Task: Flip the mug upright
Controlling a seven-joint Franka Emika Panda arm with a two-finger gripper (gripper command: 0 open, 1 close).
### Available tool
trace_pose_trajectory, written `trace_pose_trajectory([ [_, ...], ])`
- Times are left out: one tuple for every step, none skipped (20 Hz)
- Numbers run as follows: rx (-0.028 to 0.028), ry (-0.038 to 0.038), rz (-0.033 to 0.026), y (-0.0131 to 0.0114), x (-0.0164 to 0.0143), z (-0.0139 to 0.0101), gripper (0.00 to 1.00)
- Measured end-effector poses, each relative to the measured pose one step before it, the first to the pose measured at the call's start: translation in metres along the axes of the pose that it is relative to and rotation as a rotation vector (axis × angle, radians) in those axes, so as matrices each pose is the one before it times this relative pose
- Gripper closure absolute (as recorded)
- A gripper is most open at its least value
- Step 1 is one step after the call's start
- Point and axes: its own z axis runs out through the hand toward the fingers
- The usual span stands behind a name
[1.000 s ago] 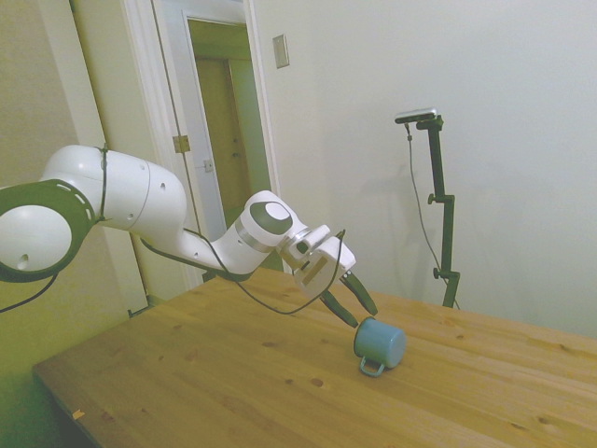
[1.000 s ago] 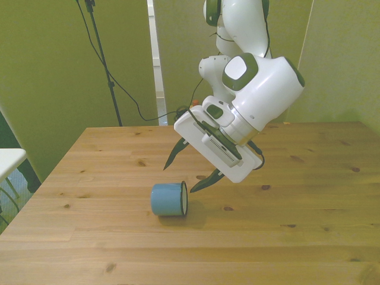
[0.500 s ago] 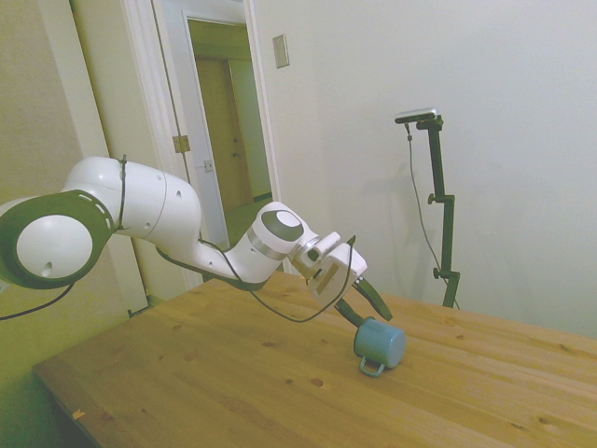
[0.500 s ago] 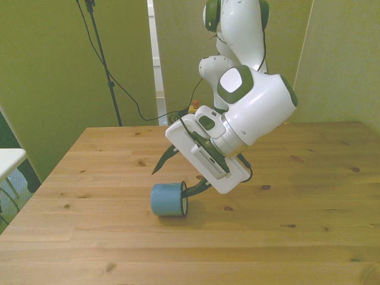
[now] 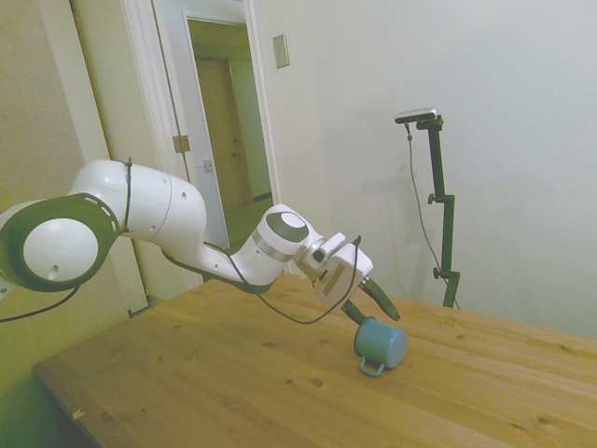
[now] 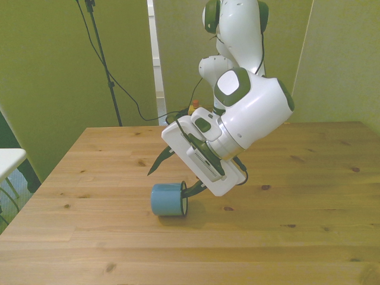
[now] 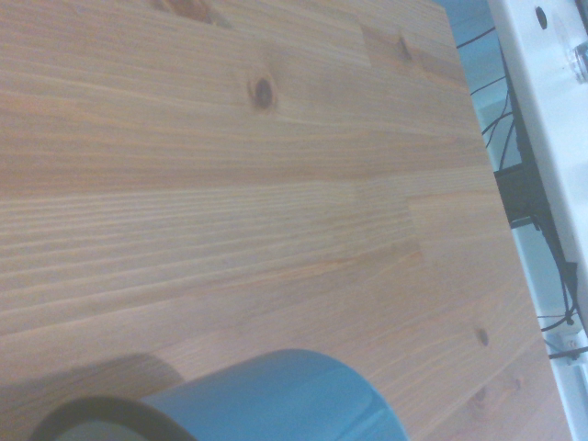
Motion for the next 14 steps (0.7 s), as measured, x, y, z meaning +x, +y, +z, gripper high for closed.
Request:
trace_pose_trajectory([
  [-0.00087, -0.0002, 0.0006, 0.00035, 0.00035, 0.00059, 1.0],
  [-0.00077, -0.00023, 0.00046, 0.00029, 0.00028, 0.00057, 1.0],
  [-0.00049, -0.00023, -0.00012, 0.0, -0.00009, 0.00036, 1.0],
  [-0.00047, -0.00023, -0.00054, -0.00018, -0.00031, 0.00035, 1.0],
  [-0.00065, -0.00032, -0.00092, -0.00032, -0.00053, 0.00049, 1.0],
  [-0.00076, -0.00038, -0.00109, -0.00038, -0.00065, 0.00059, 1.0],
  [-0.0007, -0.00034, -0.00084, -0.00029, -0.0005, 0.00053, 1.0],
  [-0.00069, -0.00034, -0.0004, -0.0001, -0.00026, 0.00052, 1.0],
  [-0.00051, -0.00024, -0.00029, -0.00008, -0.00018, 0.00038, 1.0],
  [-0.00053, -0.00025, -0.0004, -0.00011, -0.00024, 0.00039, 1.0],
  [-0.0005, -0.00025, -0.00053, -0.00018, -0.00032, 0.00039, 1.0],
  [-0.00036, -0.00027, -0.00074, -0.00027, -0.00043, 0.0003, 1.0],
  [-0.00022, -0.0003, -0.00074, -0.0003, -0.00046, 0.00017, 1.0],
  [-0.0014, -0.00058, -0.00089, -0.00021, -0.00055, 0.00005, 1.0],
])
